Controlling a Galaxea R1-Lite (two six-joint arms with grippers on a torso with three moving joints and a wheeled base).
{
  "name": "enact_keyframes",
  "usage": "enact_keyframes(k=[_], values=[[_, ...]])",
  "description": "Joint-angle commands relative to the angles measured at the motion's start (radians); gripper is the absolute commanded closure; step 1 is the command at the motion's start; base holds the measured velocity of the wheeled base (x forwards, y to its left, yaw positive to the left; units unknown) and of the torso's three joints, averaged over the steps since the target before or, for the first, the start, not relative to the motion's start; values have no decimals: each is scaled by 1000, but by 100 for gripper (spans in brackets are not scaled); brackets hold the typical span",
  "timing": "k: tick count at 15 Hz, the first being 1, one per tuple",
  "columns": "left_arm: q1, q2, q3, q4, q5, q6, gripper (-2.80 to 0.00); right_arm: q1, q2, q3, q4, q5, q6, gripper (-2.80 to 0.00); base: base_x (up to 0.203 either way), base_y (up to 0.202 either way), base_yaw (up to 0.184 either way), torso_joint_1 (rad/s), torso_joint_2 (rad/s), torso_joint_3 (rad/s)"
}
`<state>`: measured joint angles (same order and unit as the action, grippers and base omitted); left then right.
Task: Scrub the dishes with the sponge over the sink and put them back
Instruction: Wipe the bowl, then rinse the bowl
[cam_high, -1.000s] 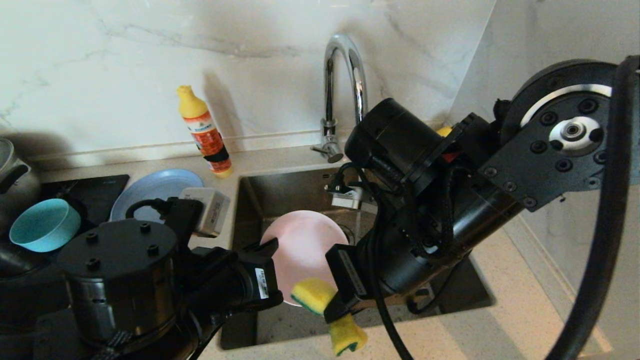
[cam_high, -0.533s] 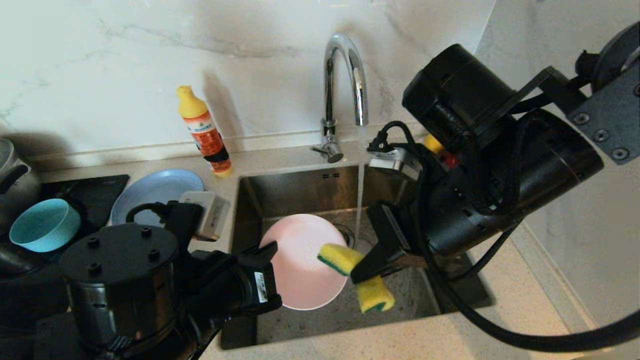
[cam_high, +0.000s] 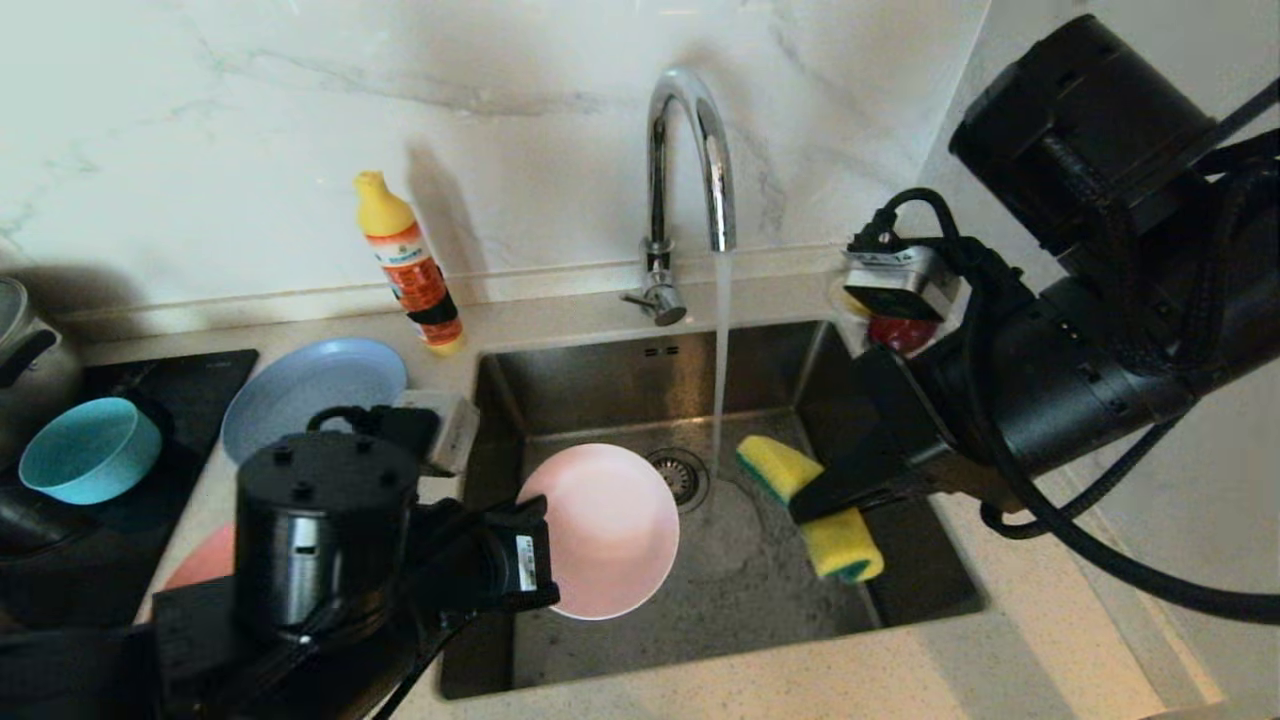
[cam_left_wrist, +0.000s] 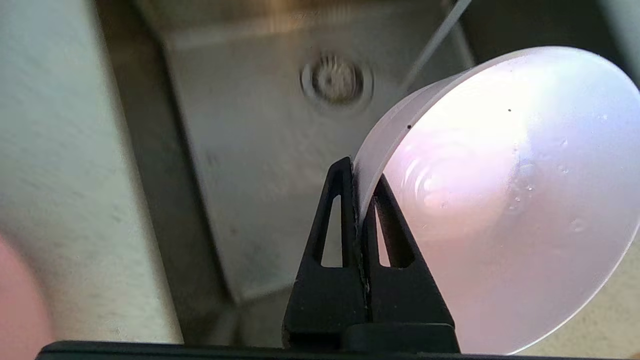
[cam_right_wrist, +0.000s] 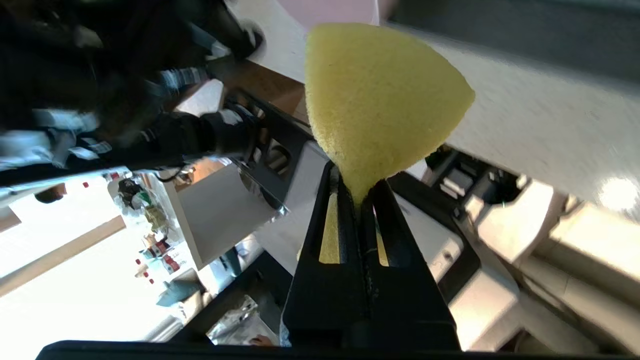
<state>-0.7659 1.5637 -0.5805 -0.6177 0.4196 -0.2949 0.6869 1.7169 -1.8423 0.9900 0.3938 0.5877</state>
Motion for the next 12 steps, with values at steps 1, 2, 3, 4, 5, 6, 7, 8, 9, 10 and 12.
enact_keyframes(k=[1, 2, 3, 4, 5, 6, 7, 8, 9, 10, 12], values=[[36, 71, -118, 141, -36, -59, 0, -25, -85, 94, -14, 6, -1, 0, 0, 0, 0, 0, 0, 0], [53, 86, -188, 222, -65, -89, 0, -46, -122, 122, -26, 6, -3, 0, 0, 0, 0, 0, 0, 0], [69, 104, -259, 299, -99, -123, 0, -77, -155, 144, -39, 7, -5, 0, 0, 0, 0, 0, 0, 0], [85, 126, -335, 374, -134, -158, 0, -107, -186, 170, -51, 9, -6, 0, 0, 0, 0, 0, 0, 0], [101, 158, -407, 441, -164, -185, 0, -125, -214, 209, -58, 12, -6, 0, 0, 0, 0, 0, 0, 0], [116, 203, -458, 491, -182, -203, 0, -133, -236, 247, -64, 15, -7, 0, 0, 0, 0, 0, 0, 0], [132, 254, -502, 525, -192, -220, 0, -141, -262, 298, -87, 18, -7, 0, 0, 0, 0, 0, 0, 0], [143, 301, -536, 542, -197, -238, 0, -149, -285, 350, -129, 19, -6, 0, 0, 0, 0, 0, 0, 0], [148, 340, -561, 550, -199, -257, 0, -155, -307, 393, -179, 20, -4, 0, 0, 0, 0, 0, 0, 0], [150, 375, -586, 551, -201, -280, 0, -162, -335, 428, -217, 20, -3, 0, 0, 0, 0, 0, 0, 0], [151, 427, -652, 550, -203, -316, 0, -179, -370, 459, -237, 22, -5, 0, 0, 0, 0, 0, 0, 0]])
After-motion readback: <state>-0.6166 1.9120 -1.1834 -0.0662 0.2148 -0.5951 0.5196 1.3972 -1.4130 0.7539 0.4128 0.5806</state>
